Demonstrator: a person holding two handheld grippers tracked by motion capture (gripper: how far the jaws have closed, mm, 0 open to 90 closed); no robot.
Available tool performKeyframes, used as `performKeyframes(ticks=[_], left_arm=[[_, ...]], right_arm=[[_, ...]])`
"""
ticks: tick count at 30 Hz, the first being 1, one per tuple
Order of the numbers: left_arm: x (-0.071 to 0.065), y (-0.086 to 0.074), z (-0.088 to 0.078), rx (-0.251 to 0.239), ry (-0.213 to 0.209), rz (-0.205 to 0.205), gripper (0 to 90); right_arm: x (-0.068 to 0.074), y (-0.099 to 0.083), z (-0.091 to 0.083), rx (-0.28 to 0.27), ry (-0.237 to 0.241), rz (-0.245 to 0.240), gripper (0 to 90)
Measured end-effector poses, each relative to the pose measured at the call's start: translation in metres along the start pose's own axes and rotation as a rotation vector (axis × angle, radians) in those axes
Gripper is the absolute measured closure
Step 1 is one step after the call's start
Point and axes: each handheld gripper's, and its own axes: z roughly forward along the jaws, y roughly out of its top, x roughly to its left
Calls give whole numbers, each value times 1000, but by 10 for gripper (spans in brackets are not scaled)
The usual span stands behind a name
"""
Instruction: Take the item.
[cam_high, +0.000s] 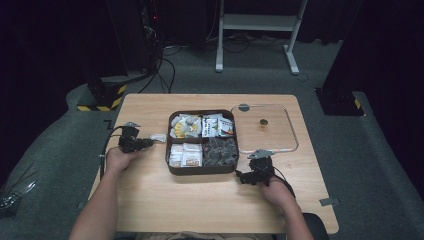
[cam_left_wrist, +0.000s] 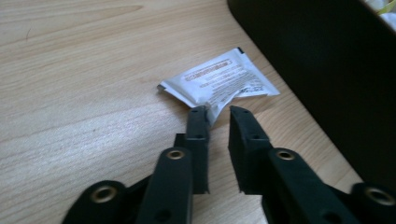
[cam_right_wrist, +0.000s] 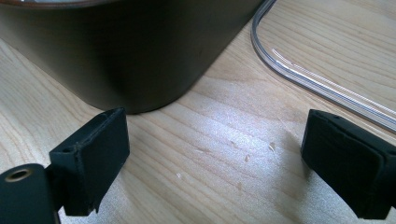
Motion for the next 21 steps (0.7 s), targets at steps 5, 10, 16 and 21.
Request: performKeyframes(ticks=[5,10,16,21], left_arm=[[-3,3,-5,-24,-2,6,626],[-4,5,-17,-41,23,-20,512],[-4,3,-30,-20,11,-35,428],[-3,-3,-39,-69,38,-44,406]], right_arm=[[0,0,0,0,0,0,78],[0,0,0,0,-1,1,78],[0,0,0,1,-2,3,78],[1,0,0,2,-1,7,78]])
